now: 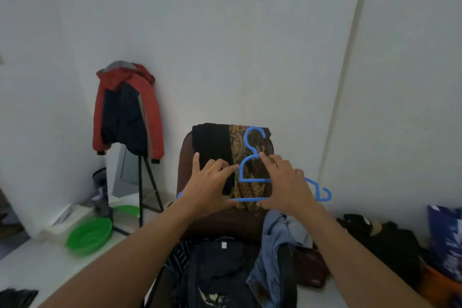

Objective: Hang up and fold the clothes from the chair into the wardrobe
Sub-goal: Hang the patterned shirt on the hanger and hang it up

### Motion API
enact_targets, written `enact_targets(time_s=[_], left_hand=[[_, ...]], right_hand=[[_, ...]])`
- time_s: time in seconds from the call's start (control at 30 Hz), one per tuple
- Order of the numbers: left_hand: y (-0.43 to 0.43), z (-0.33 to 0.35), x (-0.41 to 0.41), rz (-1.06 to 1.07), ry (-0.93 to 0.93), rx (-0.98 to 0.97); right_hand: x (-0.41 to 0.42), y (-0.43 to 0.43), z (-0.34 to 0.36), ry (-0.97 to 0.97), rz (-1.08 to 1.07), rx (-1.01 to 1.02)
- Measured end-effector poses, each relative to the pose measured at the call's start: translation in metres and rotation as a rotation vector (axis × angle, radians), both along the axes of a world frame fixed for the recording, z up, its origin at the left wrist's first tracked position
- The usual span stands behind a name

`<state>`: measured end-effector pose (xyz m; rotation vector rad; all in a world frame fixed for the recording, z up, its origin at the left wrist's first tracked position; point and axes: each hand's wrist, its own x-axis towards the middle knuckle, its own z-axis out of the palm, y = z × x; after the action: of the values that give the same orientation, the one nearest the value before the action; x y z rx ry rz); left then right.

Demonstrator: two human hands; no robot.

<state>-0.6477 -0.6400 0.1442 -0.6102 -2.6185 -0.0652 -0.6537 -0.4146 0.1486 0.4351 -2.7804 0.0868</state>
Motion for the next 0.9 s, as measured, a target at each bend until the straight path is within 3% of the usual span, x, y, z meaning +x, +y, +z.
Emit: enact_targets(time_s=[0.6, 0.77, 0.9], left_hand=[[0.003, -0.028, -0.342, -0.125, 0.016, 0.097], [0.023, -0.045, -0.414, -0.030, 0.144, 0.197], [0.036, -0.063, -0.456, 0.065, 0.070, 0.253]], right_hand=[[-0.307, -0.006, -0.006, -0.047, -0.218, -0.032], [-0.386, 0.020, -0.012, -0.043, -0.356, -0.104], [-0.438, 0.043, -0.012, -0.057, -0.440, -0.109]])
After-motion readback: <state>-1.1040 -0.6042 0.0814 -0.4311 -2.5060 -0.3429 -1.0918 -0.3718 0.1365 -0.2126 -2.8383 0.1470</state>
